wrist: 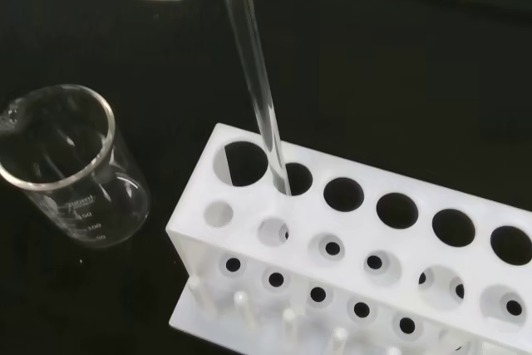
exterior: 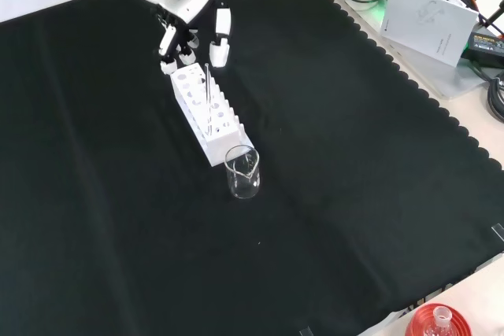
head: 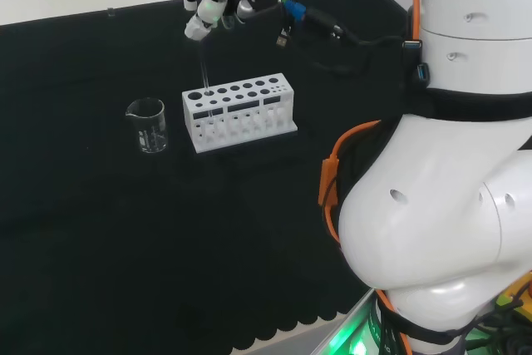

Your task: Put the glass rod back on the white test tube rack.

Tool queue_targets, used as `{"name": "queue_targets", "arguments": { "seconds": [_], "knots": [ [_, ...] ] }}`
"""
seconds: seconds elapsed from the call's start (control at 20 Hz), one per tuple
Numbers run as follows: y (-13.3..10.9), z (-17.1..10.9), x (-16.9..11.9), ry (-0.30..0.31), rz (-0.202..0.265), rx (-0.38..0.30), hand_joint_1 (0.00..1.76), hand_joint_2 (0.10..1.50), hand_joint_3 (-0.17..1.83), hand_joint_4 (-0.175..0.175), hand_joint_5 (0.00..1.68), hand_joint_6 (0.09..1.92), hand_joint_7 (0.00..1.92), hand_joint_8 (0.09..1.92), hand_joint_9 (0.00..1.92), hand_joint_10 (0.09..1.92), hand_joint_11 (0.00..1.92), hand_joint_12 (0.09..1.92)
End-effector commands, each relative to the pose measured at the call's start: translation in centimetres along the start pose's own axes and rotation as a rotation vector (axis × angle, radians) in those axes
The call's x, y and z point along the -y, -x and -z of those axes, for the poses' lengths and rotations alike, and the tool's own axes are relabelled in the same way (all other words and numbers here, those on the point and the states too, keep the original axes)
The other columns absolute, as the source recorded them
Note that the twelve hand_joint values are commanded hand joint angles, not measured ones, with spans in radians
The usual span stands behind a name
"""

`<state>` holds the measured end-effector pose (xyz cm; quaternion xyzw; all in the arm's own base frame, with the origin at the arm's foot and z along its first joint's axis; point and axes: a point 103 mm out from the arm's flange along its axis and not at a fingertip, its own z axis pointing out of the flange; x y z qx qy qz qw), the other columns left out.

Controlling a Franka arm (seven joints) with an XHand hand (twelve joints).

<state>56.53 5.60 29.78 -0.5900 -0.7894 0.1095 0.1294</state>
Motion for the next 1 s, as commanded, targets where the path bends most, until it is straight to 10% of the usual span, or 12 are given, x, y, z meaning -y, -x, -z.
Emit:
{"name": "queue_targets", "arguments": {
  "seconds": [0.05, 1.0],
  "knots": [
    [-0.2, 0.9, 0.8, 0.023, 0.003, -0.006, 0.84, 0.88, -0.17, -0.164, 0.43, 0.67, 1.28, 0.09, 1.60, 0.09, 1.70, 0.51],
    [0.9, 2.0, 4.7, 0.062, -0.027, -0.018, 0.89, 0.90, -0.17, -0.174, 0.47, 0.67, 1.29, 0.09, 1.66, 0.09, 1.69, 0.53]
  ]
}}
